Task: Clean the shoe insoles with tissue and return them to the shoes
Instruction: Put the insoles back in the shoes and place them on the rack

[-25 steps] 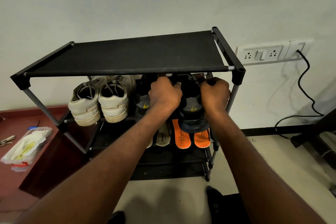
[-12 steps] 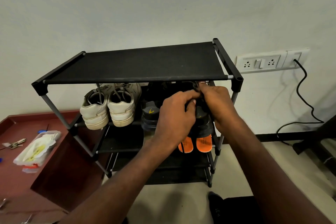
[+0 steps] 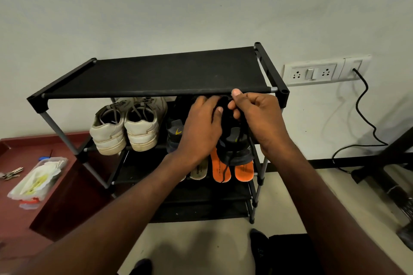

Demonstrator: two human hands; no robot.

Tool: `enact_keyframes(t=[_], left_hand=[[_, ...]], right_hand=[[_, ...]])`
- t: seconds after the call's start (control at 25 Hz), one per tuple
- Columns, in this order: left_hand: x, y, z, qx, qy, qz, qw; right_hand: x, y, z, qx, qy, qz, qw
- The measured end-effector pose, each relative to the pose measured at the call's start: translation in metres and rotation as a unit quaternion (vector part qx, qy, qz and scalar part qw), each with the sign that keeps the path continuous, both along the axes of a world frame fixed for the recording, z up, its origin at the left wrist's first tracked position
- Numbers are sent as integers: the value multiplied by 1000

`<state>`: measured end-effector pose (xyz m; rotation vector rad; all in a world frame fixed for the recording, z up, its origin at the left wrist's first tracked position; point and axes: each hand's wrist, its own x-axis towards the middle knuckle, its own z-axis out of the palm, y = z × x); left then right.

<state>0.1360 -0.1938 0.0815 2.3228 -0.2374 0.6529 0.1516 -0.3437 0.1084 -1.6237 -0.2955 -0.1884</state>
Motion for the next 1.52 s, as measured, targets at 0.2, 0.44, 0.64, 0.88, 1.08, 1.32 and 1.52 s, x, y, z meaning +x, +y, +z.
enact_keyframes(t=[0.2,0.44,0.64,0.88,1.08,1.32,1.52], left_hand=[[30,-3,-2,-30,39,-94,994],[47,-5,-17,-20,10,-29,999],[46,-3,-16,25,1,-10,1000],[41,2,-21,-65,40,-2,997],[33,9,-8,-208,144,22,967],[17,19,5,-236,232,-79,940],[13,26,7,-14,225,-100,969]], right_hand=[[-5,-3,9,55,-14,67,996],[-8,-14,23,181,-101,6,978],[-4,-9,28,175,-141,-2,974],[0,-5,13,148,-71,-2,986],[11,-16,-21,-161,-73,-130,976],[23,-17,-27,-221,-5,-89,971],[33,-12,-25,-212,64,-57,973]])
